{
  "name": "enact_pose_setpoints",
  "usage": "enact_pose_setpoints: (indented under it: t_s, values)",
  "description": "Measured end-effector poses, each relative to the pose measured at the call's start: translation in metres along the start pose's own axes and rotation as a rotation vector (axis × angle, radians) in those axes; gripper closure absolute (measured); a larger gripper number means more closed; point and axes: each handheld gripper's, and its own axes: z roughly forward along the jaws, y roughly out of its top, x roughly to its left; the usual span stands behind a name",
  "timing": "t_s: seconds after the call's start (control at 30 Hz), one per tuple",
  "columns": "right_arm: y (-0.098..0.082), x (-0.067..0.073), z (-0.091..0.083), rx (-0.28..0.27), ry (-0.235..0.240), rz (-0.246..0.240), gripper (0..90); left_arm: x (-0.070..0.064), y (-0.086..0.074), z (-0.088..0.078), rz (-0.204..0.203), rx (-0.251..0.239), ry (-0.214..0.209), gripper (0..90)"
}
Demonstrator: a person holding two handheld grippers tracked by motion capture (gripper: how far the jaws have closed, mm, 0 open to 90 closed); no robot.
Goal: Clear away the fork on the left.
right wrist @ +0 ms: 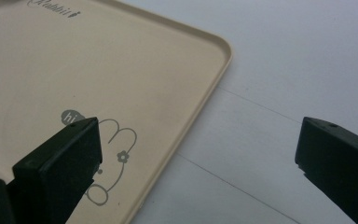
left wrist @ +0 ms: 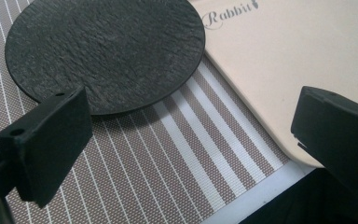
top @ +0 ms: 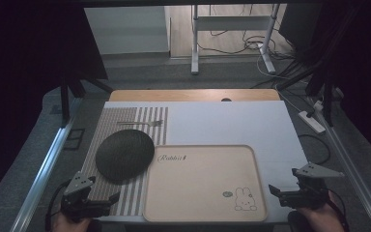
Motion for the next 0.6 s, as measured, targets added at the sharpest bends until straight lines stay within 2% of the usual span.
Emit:
enact_pose_setpoints:
  t_s: [0.17,0.33,0.6]
  values:
    - [0.0003,0.0003,0.0007,0.008,0.001,-0.005,1.1,-0.0021,0.0011,0.0017,0.021,0.014,0.0,0.0]
    - [0.0001,-0.0019,0.0004,0.006,0.011,0.013,1.1,0.0004,0.0007,0.0011,0.005,0.008,-0.017,0.0]
    - [0.0001,-0.0006,0.0008,0.008,0.011,0.002,1.1,0.0007,0.0011,0.0018,0.003,0.015,-0.024,0.0]
